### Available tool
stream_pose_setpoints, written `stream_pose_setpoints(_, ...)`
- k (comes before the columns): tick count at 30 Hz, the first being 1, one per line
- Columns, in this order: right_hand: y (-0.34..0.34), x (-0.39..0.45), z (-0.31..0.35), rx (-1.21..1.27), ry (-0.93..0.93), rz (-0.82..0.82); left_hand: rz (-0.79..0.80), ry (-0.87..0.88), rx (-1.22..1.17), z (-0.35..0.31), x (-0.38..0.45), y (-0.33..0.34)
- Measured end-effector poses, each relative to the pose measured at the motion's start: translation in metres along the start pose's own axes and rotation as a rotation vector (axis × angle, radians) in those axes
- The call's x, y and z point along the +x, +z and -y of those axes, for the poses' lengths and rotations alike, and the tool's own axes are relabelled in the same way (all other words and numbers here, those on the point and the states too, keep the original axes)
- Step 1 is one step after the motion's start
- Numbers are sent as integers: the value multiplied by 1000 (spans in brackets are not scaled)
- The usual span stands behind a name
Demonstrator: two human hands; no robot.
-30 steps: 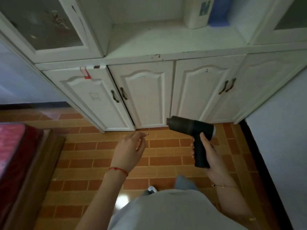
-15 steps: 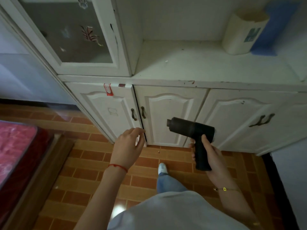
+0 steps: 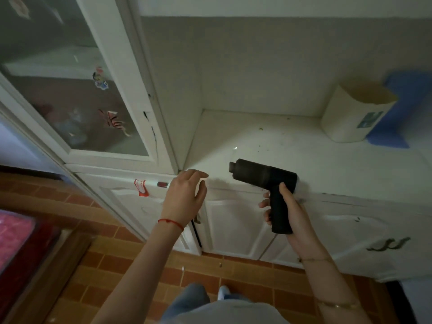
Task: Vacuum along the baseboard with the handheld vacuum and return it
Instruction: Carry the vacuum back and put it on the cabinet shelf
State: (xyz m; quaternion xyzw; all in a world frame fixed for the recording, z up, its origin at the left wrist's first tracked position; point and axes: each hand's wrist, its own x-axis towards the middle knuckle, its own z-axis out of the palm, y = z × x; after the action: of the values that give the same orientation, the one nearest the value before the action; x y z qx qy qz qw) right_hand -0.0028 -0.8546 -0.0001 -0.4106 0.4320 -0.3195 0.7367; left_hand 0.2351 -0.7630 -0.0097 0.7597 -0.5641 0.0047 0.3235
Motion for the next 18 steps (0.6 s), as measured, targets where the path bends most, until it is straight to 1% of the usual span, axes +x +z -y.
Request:
stream_pose_setpoints(5,16,53,17,-40,25,-33,49,41,51,24,48,31)
stream_pose_setpoints(9,34,95,36,-59,14,-9,108,54,75,32,75,52)
stream_pose_setpoints(11,43,120,46,-83,-3,-23,134,39,105,38,86,62)
stream_pose_setpoints(14,59,160,60,-98,-24,-34,168,-5,88,48,97,74)
stream_pose_setpoints(18,82,215,73,-91,-39,-67,156,-29,74,54,102,80)
